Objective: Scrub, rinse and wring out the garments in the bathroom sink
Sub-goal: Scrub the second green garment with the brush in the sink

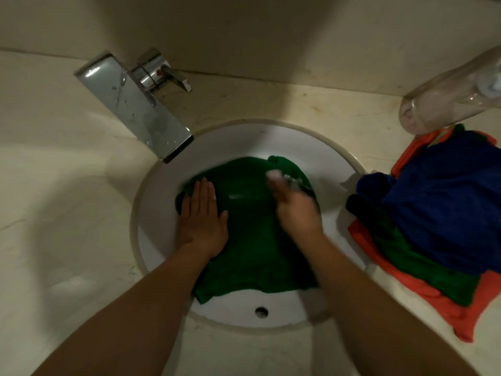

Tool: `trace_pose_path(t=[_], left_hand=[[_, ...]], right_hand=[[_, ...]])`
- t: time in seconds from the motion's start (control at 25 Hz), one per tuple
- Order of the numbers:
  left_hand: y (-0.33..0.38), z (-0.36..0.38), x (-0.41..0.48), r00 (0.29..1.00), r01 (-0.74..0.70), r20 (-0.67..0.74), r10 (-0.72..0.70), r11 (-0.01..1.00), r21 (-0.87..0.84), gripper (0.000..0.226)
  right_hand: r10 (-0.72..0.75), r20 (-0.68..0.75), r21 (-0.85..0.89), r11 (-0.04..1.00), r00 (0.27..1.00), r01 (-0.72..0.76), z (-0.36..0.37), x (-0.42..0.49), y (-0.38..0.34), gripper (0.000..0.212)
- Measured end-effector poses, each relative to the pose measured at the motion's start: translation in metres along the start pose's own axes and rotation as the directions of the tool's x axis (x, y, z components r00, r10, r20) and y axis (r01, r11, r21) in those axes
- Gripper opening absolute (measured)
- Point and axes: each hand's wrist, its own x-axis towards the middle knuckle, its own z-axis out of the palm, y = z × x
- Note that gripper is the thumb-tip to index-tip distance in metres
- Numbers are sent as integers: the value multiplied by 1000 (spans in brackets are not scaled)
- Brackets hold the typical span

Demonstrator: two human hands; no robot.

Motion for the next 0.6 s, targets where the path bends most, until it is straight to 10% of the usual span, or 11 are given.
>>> trace_pose_path(t=[0.48, 0.6], left_hand=[[7, -2, 19, 992, -122, -36, 120, 992, -41, 72], [-1, 2, 10, 994, -95, -52, 95, 995, -4, 71]], right_hand=[[17, -185, 63, 998, 983, -5, -1, 31, 43, 44], [-234, -159, 134, 958, 959, 255, 37, 0, -2, 47]])
